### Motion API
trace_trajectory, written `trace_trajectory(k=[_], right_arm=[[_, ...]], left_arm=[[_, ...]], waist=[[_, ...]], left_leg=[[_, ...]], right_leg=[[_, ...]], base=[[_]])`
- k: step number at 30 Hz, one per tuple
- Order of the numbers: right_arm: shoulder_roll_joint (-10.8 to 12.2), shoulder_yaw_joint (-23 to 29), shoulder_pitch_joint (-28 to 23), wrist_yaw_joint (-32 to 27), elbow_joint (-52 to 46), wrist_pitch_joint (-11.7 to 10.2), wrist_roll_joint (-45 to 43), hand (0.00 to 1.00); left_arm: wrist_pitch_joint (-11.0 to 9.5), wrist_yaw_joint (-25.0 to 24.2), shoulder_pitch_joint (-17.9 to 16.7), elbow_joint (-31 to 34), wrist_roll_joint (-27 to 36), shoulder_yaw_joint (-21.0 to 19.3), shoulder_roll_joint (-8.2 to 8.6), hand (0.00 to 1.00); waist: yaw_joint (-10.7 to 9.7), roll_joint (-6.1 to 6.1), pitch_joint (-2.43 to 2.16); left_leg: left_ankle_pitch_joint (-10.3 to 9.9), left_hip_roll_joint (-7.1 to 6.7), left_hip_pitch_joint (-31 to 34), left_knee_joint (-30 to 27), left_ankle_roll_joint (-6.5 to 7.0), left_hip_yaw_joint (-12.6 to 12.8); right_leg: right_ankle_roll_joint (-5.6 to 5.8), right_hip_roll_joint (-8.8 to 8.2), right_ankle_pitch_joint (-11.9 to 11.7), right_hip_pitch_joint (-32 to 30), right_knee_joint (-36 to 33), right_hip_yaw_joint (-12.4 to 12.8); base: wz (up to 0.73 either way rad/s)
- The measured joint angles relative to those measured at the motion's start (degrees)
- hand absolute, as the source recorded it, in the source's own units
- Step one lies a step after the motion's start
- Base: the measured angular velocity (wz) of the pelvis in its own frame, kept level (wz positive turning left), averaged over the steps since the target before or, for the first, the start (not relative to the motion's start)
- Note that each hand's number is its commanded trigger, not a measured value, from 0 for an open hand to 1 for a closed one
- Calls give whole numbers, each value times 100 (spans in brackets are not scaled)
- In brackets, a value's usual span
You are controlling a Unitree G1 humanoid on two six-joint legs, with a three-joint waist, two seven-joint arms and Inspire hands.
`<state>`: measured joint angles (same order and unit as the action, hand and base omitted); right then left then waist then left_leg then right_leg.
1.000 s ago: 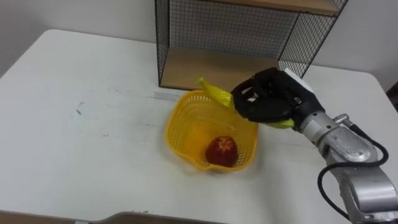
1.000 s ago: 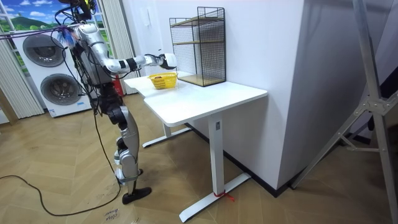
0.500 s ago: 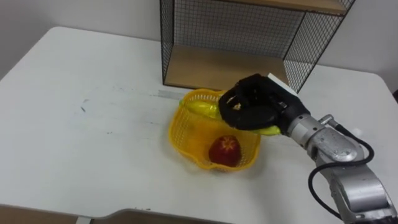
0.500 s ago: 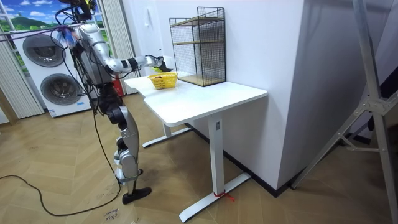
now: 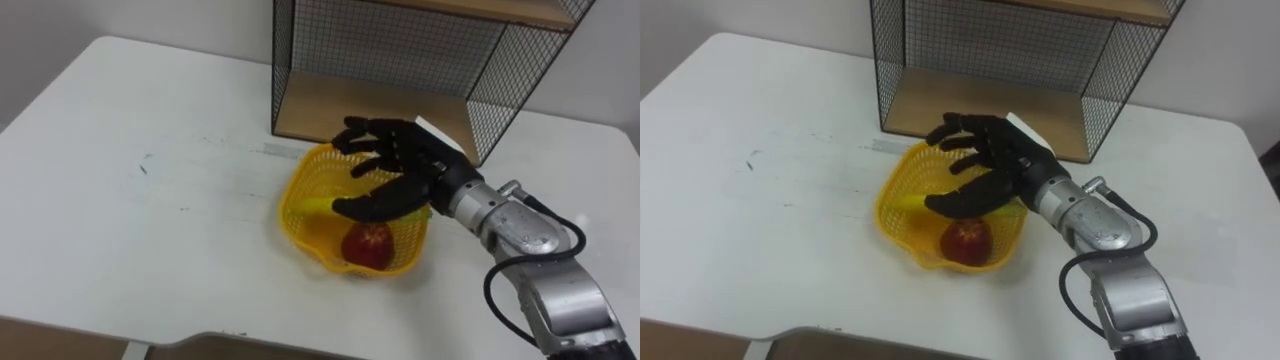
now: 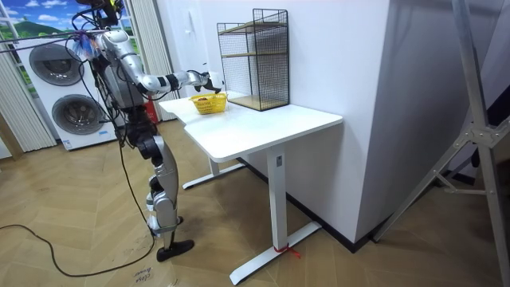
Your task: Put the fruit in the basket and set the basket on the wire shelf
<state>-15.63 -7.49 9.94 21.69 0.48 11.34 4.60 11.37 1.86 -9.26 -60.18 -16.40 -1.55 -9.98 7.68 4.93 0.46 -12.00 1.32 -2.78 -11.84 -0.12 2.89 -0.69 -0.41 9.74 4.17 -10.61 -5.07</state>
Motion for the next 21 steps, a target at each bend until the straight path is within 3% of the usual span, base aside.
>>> trace_trajectory(k=[3, 8, 15, 21], right_arm=[[-1, 0, 0, -99, 0, 0, 1, 0], [-7, 0, 0, -230, -1, 1, 68, 0], [-15, 45, -12, -376, -39, -1, 203, 0], [-32, 420, -14, -518, -137, -4, 310, 0]], left_arm=[[-1, 20, -1, 6, 5, 1, 0, 0], [-15, 24, -33, 8, 254, -6, 0, 0], [-76, 50, -182, -56, 362, -74, 26, 0], [-203, 51, -335, -170, 1209, -467, 23, 0]], waist=[[-27, -19, -4], [-48, -79, -66], [-115, -118, -45], [-137, -141, -34]], left_leg=[[0, -1, 13, -8, 0, -2], [0, -5, 0, -2, 0, -10], [0, -4, -81, 15, 0, -28], [-3, -13, -44, -47, 2, -78]], right_leg=[[0, 0, 0, -7, 0, 0], [0, -1, 0, 3, 0, 0], [1, 0, 1, 94, 9, -20], [1, -12, 1, 129, 29, -77]], base=[[0], [0], [1], [5]])
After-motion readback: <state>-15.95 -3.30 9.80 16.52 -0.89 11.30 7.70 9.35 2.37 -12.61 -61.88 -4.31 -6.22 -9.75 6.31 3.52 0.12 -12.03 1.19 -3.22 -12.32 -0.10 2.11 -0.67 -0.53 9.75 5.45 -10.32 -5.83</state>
